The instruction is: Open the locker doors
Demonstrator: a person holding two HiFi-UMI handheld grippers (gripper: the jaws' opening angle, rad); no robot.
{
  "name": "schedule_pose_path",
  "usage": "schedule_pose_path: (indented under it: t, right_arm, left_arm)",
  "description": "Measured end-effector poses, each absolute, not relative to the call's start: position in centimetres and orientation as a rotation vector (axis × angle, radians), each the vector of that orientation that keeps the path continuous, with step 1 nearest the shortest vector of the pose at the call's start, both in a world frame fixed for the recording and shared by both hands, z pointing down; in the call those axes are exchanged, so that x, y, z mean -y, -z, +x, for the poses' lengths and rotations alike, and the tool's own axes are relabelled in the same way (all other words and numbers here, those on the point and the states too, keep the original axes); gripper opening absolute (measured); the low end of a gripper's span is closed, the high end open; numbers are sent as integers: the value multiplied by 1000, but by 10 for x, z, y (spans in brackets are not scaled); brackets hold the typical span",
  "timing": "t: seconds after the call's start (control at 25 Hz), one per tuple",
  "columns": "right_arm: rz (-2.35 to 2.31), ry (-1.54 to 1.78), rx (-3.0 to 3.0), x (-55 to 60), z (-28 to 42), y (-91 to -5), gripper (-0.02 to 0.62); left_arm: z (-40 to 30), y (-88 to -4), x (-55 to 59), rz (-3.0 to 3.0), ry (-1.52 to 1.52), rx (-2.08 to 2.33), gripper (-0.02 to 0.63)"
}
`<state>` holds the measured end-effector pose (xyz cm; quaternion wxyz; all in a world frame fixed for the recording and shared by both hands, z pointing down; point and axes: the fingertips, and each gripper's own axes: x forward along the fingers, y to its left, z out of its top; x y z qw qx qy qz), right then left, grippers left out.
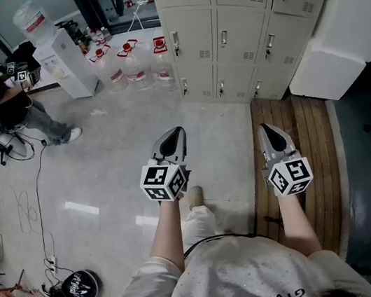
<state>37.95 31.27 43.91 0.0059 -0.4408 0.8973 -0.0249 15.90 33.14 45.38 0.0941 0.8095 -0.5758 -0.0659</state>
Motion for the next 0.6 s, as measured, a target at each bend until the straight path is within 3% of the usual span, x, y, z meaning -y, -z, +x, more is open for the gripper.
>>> schedule_pose_path:
  t: [0.6]
  right_arm:
    - [-1473,145,-2788,-149,301,-462,-3]
  left_arm:
    - [98,-466,-152,2456,128,1612,-2]
